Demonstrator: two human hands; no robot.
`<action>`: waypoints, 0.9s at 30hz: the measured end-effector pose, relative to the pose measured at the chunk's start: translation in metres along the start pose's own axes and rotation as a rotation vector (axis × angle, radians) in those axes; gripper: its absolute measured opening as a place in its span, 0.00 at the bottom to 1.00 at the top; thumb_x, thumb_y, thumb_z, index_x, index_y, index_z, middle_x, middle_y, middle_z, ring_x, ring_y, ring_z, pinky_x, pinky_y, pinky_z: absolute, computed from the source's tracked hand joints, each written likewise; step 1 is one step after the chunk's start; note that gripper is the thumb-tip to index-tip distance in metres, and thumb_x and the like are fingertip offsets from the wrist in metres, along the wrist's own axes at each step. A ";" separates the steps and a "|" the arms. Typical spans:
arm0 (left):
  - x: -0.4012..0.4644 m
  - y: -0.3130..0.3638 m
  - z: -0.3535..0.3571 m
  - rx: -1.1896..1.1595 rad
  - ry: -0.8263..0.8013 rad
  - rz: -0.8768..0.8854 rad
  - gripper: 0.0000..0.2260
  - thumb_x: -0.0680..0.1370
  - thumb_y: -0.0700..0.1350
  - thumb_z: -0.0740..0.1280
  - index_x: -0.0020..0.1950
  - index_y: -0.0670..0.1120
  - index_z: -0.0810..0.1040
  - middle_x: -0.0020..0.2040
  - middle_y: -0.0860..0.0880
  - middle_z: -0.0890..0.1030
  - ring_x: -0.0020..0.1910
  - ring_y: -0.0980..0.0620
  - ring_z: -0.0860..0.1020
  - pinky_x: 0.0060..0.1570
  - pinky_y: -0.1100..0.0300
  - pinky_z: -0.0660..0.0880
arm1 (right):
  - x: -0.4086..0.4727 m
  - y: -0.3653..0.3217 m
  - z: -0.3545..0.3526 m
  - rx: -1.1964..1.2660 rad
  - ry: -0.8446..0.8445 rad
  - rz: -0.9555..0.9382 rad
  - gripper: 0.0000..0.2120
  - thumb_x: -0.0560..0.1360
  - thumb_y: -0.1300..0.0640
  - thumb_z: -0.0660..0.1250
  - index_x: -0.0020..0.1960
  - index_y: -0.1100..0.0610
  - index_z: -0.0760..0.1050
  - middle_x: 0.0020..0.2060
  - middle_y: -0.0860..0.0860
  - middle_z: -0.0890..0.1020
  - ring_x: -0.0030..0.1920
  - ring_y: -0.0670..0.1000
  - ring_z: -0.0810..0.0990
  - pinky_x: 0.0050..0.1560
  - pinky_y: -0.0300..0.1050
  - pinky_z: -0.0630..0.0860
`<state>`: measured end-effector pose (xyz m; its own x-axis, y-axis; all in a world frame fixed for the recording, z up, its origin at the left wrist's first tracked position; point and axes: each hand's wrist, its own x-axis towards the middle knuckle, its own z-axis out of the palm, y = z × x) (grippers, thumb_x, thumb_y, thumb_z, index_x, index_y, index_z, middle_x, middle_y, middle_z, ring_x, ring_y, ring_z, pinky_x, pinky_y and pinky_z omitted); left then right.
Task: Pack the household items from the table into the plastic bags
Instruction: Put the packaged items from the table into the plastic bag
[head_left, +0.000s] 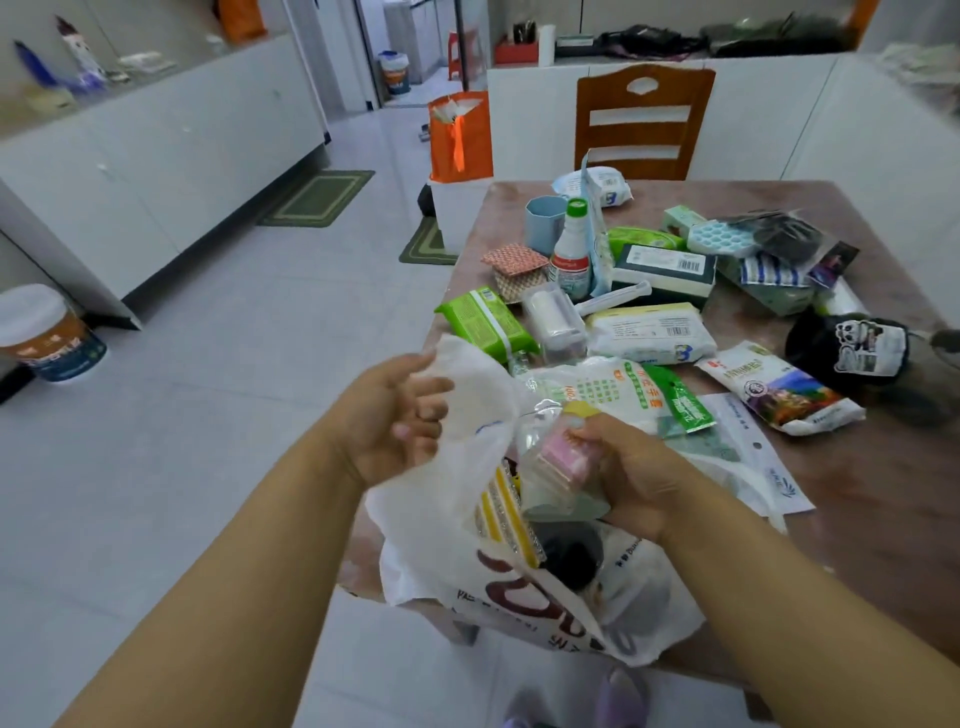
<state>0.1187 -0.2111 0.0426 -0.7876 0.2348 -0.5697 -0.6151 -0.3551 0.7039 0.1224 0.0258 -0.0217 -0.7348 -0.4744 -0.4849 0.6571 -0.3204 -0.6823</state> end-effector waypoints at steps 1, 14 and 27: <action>-0.008 0.010 -0.004 0.001 -0.026 0.011 0.14 0.70 0.53 0.65 0.49 0.45 0.72 0.27 0.50 0.67 0.17 0.57 0.61 0.20 0.70 0.63 | 0.005 0.002 0.007 -0.045 -0.009 0.008 0.26 0.64 0.59 0.71 0.61 0.58 0.70 0.51 0.59 0.78 0.49 0.60 0.80 0.48 0.58 0.79; -0.010 0.008 -0.013 -0.218 -0.041 0.310 0.24 0.71 0.62 0.61 0.56 0.44 0.71 0.31 0.44 0.77 0.21 0.52 0.72 0.30 0.63 0.71 | 0.069 0.012 0.050 -0.096 0.095 0.112 0.24 0.62 0.50 0.74 0.55 0.58 0.75 0.52 0.59 0.78 0.45 0.57 0.80 0.48 0.51 0.80; -0.009 0.039 0.007 0.474 0.404 0.194 0.31 0.80 0.63 0.51 0.54 0.36 0.79 0.28 0.44 0.74 0.21 0.50 0.70 0.25 0.61 0.71 | 0.021 -0.045 0.081 -1.055 0.169 -0.044 0.12 0.74 0.51 0.66 0.45 0.61 0.79 0.43 0.59 0.83 0.46 0.60 0.81 0.54 0.54 0.78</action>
<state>0.1015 -0.2208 0.0777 -0.8668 -0.1846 -0.4633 -0.4857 0.1020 0.8681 0.0905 -0.0360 0.0431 -0.8213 -0.3342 -0.4624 0.2111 0.5750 -0.7904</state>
